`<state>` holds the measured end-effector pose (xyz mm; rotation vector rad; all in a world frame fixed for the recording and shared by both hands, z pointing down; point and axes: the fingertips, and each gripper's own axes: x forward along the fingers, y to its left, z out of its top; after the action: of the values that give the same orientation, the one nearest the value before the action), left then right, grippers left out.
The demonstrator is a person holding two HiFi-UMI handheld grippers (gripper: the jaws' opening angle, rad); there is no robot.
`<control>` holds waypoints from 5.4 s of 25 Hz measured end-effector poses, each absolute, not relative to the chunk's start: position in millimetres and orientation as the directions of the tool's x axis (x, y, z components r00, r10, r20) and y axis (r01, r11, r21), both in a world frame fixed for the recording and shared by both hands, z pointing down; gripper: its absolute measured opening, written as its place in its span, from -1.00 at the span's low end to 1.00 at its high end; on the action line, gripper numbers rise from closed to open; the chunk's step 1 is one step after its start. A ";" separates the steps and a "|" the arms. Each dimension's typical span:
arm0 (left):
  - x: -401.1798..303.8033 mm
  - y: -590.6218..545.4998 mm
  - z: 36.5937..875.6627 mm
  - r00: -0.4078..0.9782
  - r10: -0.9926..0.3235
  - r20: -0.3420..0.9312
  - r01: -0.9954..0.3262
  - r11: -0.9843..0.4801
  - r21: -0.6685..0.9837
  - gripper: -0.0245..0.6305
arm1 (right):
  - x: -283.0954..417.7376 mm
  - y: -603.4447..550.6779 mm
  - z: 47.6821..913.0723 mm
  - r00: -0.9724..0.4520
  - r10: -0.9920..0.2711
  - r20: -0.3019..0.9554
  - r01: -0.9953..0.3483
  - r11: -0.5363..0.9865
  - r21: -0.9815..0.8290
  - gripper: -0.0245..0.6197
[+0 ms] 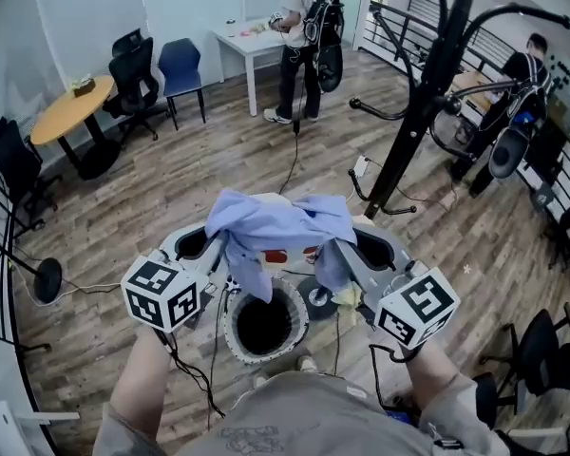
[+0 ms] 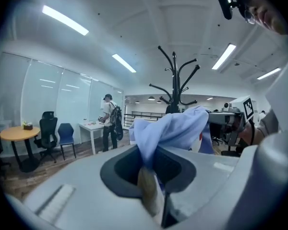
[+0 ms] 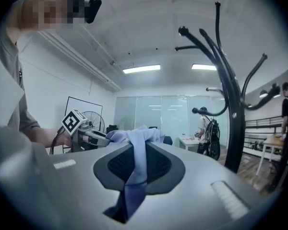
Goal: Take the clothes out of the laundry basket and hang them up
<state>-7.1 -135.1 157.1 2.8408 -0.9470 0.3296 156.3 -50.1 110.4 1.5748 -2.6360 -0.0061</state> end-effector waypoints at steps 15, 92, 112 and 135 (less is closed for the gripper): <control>106.9 -164.3 -25.2 0.951 -0.303 0.057 -0.301 -0.952 -0.050 -0.75 | 223.6 -12.6 -57.3 -0.364 -0.912 -0.187 -0.923 0.327 0.201 -0.74; 67.8 -81.9 82.5 0.902 -0.431 -0.006 -0.431 -0.902 -0.014 -0.33 | 207.8 62.5 21.2 -0.168 -0.957 -0.235 -0.985 0.157 0.064 -0.49; -56.8 -81.5 139.1 0.686 -0.715 0.139 -0.723 -0.691 0.015 -0.35 | 121.8 8.1 38.6 -0.288 -0.931 -0.225 -0.927 0.212 0.308 -0.32; -121.1 -48.2 196.7 0.576 -0.775 0.260 -0.814 -0.574 0.092 -0.37 | 54.8 19.7 115.9 -0.282 -0.918 -0.279 -0.940 0.207 0.271 -0.28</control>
<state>-121.1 -48.2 196.7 2.6057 -1.3302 0.2831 54.8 19.7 115.9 1.9145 -2.4838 -0.6275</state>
